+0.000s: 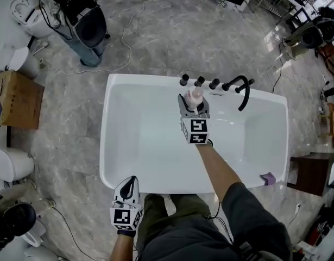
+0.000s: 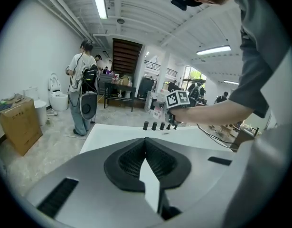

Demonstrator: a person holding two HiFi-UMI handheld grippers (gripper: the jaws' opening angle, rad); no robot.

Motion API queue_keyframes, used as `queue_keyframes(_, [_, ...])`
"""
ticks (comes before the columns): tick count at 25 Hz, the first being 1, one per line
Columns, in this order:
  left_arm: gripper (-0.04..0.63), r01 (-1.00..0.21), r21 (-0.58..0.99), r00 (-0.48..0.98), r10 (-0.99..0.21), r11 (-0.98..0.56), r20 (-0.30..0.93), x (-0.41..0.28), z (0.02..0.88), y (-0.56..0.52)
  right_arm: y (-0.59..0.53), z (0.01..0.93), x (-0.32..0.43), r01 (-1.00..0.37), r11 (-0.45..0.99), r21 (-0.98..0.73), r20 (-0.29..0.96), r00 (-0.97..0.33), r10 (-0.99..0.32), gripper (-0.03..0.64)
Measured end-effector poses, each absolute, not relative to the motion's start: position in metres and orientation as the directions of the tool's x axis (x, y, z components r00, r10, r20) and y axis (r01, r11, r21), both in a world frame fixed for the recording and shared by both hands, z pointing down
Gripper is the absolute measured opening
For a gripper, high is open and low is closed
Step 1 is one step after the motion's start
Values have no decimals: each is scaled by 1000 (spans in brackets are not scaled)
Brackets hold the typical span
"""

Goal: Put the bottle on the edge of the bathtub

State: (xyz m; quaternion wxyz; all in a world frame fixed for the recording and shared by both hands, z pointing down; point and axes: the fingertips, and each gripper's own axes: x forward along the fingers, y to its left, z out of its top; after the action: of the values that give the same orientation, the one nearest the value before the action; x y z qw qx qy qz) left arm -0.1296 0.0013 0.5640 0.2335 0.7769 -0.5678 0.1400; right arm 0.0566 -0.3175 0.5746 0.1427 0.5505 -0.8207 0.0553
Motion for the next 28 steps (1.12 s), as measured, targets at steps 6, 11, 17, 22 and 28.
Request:
queue_keyframes(6, [-2, -951, 216, 305, -803, -223, 513, -134, 585, 0, -349, 598, 50, -922, 381, 65, 291, -348, -891, 222])
queue_keyframes(11, [-2, -951, 226, 302, -784, -210, 542, -131, 603, -3, -378, 617, 46, -922, 383, 64, 288, -350, -891, 222])
queue_keyframes(17, [-2, -950, 244, 305, -762, -197, 571, -128, 626, -3, -408, 641, 42, -922, 380, 67, 284, -348, -894, 222])
queue_keyframes(22, [-2, -948, 261, 305, -742, -180, 596, -126, 650, 3, -430, 669, 39, -921, 382, 75, 287, -346, -893, 222])
queue_keyframes(28, [-2, -949, 277, 300, -712, -153, 635, -128, 674, 19, -453, 699, 35, -925, 372, 80, 291, -336, -896, 222])
